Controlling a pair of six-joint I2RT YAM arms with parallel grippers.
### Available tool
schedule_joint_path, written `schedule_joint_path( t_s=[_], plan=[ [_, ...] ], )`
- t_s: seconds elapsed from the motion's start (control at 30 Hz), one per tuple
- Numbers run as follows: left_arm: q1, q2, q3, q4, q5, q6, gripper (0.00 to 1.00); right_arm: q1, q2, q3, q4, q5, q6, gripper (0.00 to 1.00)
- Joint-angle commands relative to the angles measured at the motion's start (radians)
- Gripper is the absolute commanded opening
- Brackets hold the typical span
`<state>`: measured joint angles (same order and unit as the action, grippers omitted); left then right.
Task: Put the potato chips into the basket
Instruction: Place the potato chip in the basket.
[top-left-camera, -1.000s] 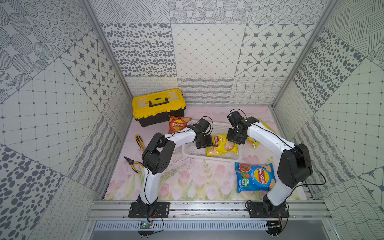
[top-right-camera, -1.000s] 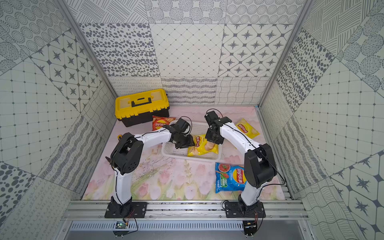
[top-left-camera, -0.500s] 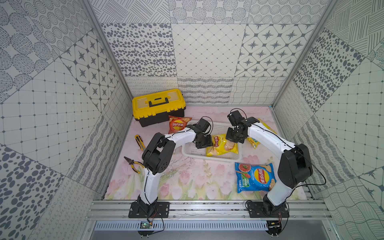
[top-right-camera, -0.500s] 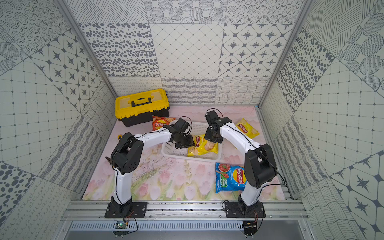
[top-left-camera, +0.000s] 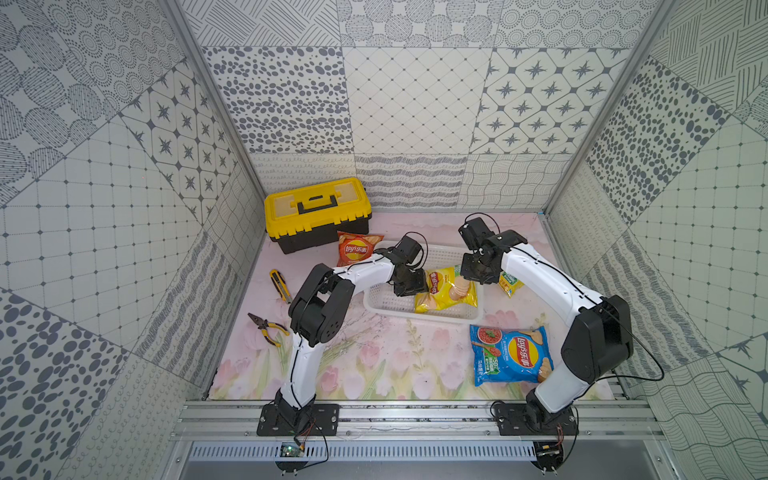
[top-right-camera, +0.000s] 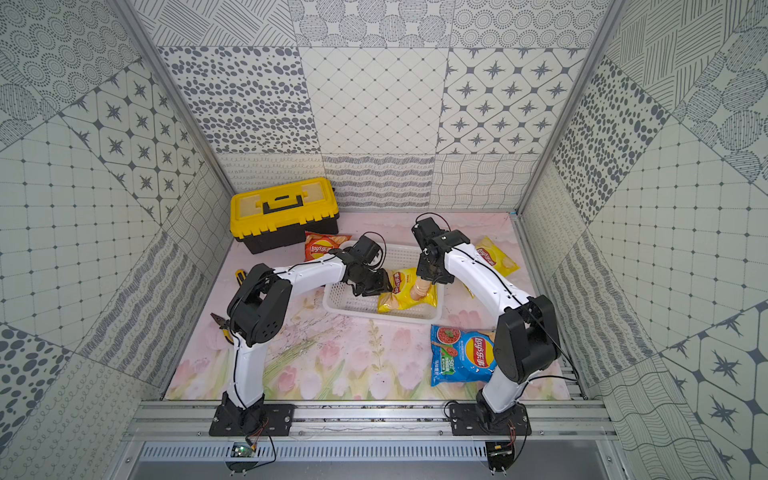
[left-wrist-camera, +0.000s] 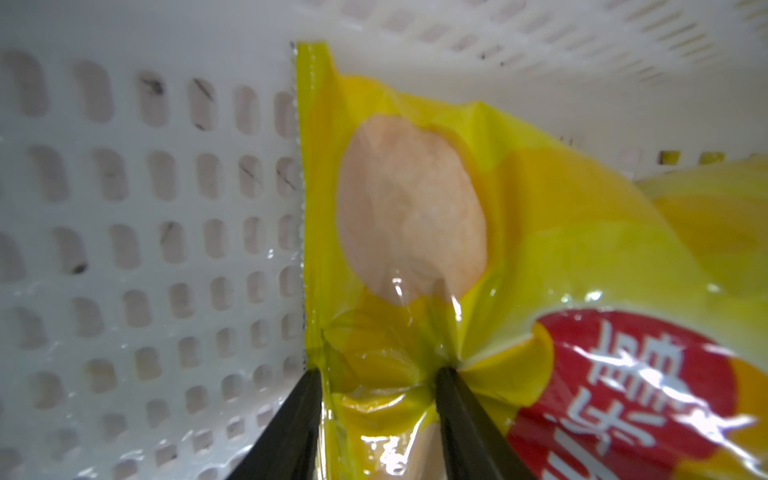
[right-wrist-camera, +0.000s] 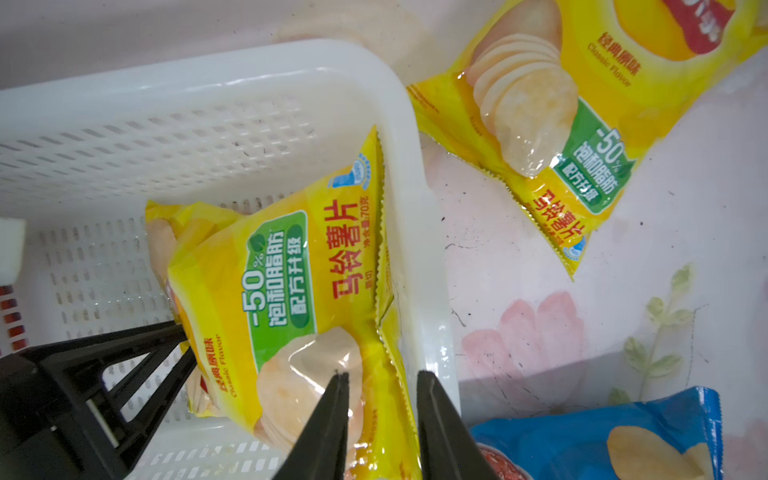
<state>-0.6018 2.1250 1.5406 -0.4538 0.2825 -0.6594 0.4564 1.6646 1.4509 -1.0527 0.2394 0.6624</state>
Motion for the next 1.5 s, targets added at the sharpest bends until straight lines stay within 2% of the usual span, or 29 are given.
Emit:
schedule_joint_path(
  t_s=[0.0, 0.5, 1.07, 1.3, 1.47],
  plan=[
    [-0.014, 0.044, 0.006, -0.095, -0.029, 0.003, 0.49, -0.008, 0.003, 0.007, -0.012, 0.024, -0.028, 0.3],
    [-0.023, 0.066, 0.015, -0.107, -0.029, 0.01, 0.49, -0.044, 0.017, -0.049, 0.101, -0.07, -0.076, 0.22],
    [-0.023, 0.069, 0.019, -0.12, -0.035, 0.006, 0.49, -0.091, 0.013, -0.124, 0.148, -0.093, -0.086, 0.15],
    [-0.023, 0.067, 0.021, -0.127, -0.036, 0.006, 0.49, -0.096, 0.014, -0.158, 0.178, -0.115, -0.069, 0.0],
    [-0.023, 0.065, 0.021, -0.126, -0.038, 0.004, 0.49, -0.097, -0.024, -0.15, 0.178, -0.125, -0.059, 0.0]
  ],
)
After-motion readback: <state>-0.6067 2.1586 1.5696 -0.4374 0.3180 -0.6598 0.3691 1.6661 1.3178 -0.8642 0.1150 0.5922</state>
